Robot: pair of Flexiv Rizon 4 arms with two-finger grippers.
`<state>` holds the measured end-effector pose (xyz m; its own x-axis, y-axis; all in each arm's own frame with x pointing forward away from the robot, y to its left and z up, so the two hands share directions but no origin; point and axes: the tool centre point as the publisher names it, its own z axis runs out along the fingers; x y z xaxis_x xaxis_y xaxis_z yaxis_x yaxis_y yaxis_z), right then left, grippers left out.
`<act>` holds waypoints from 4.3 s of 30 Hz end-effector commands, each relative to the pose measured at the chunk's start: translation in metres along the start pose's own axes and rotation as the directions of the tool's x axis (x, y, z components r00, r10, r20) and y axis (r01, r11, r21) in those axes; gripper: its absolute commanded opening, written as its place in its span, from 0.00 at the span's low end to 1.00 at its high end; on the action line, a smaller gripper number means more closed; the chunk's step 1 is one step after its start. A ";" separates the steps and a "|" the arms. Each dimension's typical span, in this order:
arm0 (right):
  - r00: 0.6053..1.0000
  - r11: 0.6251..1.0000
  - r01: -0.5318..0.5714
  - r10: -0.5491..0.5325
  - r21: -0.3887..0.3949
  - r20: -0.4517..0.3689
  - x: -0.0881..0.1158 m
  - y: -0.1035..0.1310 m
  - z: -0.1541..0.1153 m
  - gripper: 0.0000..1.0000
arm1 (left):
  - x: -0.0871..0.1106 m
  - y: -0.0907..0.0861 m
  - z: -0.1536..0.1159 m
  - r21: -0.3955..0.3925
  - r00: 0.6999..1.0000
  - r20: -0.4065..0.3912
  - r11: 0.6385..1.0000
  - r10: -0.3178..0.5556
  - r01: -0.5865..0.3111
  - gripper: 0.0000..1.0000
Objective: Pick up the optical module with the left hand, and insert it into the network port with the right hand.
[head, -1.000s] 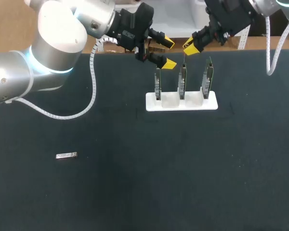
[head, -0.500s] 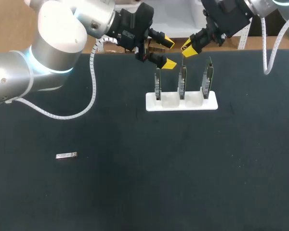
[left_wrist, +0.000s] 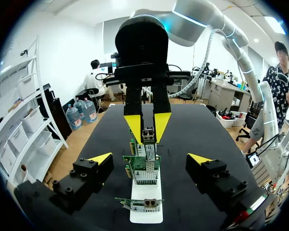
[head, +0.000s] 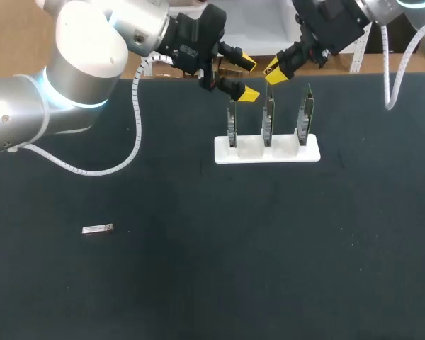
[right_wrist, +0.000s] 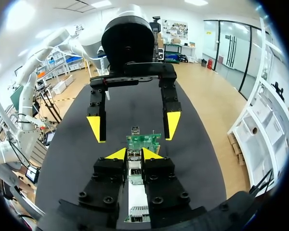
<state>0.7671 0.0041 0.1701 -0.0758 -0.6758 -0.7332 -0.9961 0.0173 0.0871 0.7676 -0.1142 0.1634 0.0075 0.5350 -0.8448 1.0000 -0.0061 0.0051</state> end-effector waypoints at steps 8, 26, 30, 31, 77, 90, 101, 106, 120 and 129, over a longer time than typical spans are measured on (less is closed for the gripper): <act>1.000 1.000 -0.008 0.008 0.016 -0.015 0.003 0.006 0.001 0.00 | 0.001 -0.001 0.000 -0.002 1.000 0.003 1.000 0.002 -0.002 1.00; 1.000 1.000 0.000 0.000 0.028 -0.021 0.002 0.002 -0.003 0.00 | 0.001 -0.001 0.000 -0.002 1.000 0.003 1.000 0.002 -0.002 1.00; 1.000 1.000 -0.006 0.007 0.030 -0.015 0.003 0.003 -0.003 0.00 | 0.001 -0.001 0.000 -0.002 1.000 0.003 1.000 0.002 -0.002 1.00; 1.000 1.000 -0.007 0.008 0.030 -0.014 0.003 0.004 -0.003 0.00 | 0.001 -0.001 0.000 -0.002 1.000 0.003 1.000 0.002 -0.002 1.00; 0.999 1.000 0.010 -0.009 0.022 -0.047 0.005 0.003 -0.001 0.00 | 0.001 -0.001 0.000 -0.002 1.000 0.003 1.000 0.002 -0.002 1.00; 0.998 1.000 0.025 -0.024 0.019 -0.052 0.005 0.001 -0.001 0.00 | 0.001 -0.001 0.000 -0.002 1.000 0.003 1.000 0.002 -0.002 1.00; 0.999 1.000 0.025 -0.024 0.019 -0.040 0.005 -0.001 0.000 0.00 | 0.001 -0.001 0.000 -0.002 1.000 0.003 1.000 0.002 -0.002 1.00; 0.999 1.000 0.024 -0.023 0.020 -0.039 0.006 -0.001 0.001 0.00 | 0.001 -0.001 0.000 -0.002 1.000 0.003 1.000 0.002 -0.002 1.00; 0.999 0.999 0.029 -0.028 0.028 -0.034 0.005 -0.002 -0.003 0.00 | 0.001 -0.001 0.000 -0.002 1.000 0.003 1.000 0.002 -0.002 1.00; 0.999 1.000 0.024 -0.024 0.016 -0.029 0.007 -0.001 0.001 0.00 | 0.001 -0.001 0.000 -0.002 1.000 0.003 1.000 0.002 -0.002 1.00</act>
<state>0.7663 -0.0004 0.1666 -0.0514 -0.6988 -0.7134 -0.9983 0.0156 0.0567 0.7676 -0.1142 0.1634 0.0075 0.5350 -0.8448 1.0000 -0.0061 0.0050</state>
